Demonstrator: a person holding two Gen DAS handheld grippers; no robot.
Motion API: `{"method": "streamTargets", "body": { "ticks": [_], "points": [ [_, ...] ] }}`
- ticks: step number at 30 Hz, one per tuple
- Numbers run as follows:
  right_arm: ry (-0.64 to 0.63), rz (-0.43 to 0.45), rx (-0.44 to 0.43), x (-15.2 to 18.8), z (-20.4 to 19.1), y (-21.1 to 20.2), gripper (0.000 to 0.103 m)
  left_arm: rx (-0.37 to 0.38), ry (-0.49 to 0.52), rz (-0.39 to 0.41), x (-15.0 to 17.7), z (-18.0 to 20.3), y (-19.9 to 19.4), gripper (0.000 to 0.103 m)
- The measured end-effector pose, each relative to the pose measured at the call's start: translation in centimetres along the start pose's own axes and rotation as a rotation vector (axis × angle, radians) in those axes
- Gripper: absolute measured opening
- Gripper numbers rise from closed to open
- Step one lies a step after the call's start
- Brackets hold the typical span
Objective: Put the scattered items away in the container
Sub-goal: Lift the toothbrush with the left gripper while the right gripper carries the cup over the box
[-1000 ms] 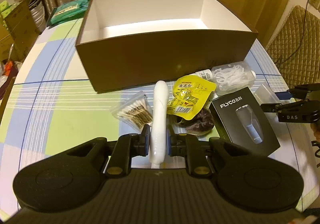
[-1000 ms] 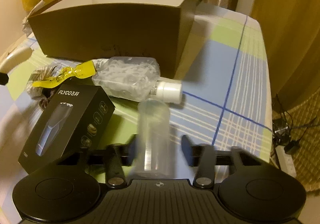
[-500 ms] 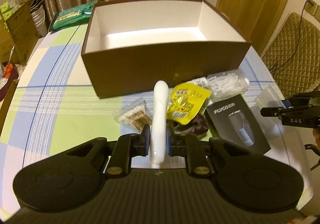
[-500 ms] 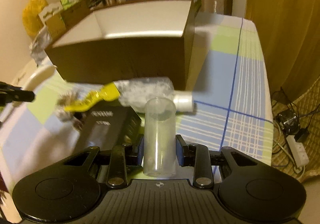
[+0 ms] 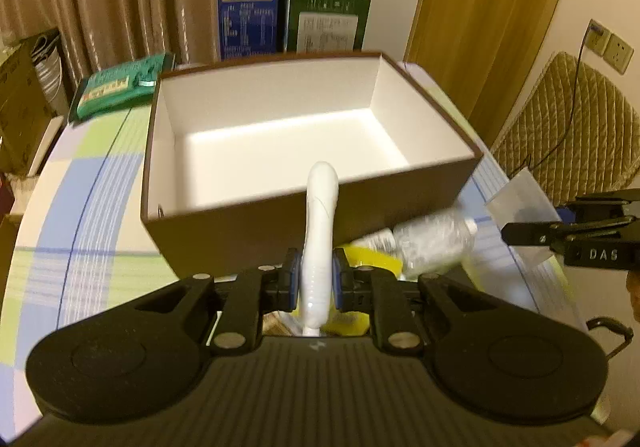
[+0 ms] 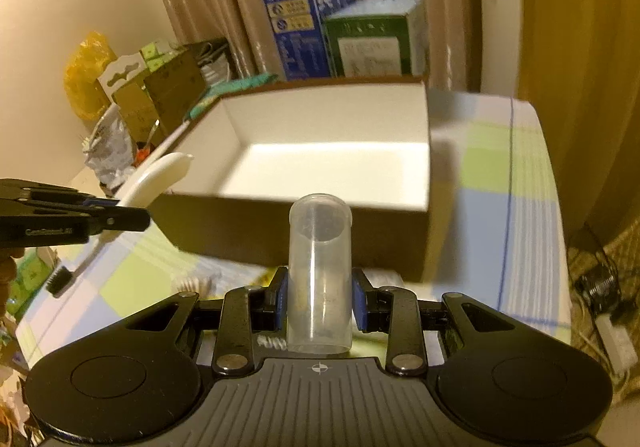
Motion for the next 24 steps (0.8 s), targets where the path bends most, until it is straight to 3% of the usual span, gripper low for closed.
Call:
{"method": "streamTargets", "body": {
  "ticks": [13, 24],
  "points": [
    [-0.024, 0.051, -0.009, -7.1, -3.3, 3.8, 0.029, -0.005, 0.014, 0.074, -6.9, -3.6, 2.1, 0.013],
    [-0.004, 0.008, 0.042, -10.1, -3.8, 9.9, 0.029, 0.004, -0.034, 0.067, -10.6, -6.7, 6.7, 0.013]
  ]
}}
Point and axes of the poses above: each gripper's, at about its wrist camera, not at the fingertips, and y roughly the way its jaws point, z to its right, x to its underside, the point moved 5 cm from there along y, roughly the way its jaws point, and after that the axes turned 14 degrees about y, right-handed, at the moved point
